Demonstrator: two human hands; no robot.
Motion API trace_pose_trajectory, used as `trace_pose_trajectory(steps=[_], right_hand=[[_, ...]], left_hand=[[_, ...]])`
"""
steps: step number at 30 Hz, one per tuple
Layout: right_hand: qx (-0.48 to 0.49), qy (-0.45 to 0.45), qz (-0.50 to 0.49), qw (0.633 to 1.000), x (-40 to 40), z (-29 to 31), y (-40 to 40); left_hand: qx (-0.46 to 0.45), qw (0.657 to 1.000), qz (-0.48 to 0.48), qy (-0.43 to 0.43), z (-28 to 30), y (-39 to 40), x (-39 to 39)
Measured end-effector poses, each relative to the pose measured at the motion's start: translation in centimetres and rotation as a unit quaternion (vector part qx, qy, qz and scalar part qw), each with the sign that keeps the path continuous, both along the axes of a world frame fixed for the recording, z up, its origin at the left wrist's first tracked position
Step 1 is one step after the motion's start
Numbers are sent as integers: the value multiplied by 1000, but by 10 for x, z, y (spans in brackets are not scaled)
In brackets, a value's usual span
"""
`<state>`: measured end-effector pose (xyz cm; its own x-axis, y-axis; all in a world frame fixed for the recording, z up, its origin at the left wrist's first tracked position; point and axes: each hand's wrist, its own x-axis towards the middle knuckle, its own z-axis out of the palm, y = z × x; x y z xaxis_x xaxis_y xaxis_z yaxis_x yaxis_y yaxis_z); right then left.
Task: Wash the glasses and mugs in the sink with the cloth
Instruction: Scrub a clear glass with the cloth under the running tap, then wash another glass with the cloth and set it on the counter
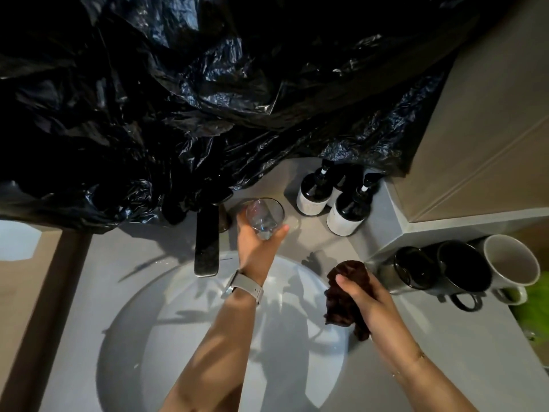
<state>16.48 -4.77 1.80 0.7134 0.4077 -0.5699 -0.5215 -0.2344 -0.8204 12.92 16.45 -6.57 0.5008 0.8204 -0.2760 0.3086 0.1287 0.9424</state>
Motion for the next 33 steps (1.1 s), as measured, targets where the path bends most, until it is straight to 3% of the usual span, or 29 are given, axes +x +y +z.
trace_pose_trajectory(steps=[7,9,17,22,30,33], right_hand=[[-32,-24,29,999,7,12,-33],[-60,-45,48,996,10,16,-55],[-96,-56,57,992,31,36,-134],[-97,-44,57,993,54,33,-166],[-109,-66,99,987,81,25,-185],[-102,-65,102,987,79,24,-183]], left_hand=[[65,996,51,45,14,-44,-20],[45,997,44,43,18,-73,-35],[-29,994,-103,31,34,-173,-25],[36,976,-209,51,40,-208,20],[158,963,-193,106,16,-228,67],[187,965,-168,81,13,-227,66]])
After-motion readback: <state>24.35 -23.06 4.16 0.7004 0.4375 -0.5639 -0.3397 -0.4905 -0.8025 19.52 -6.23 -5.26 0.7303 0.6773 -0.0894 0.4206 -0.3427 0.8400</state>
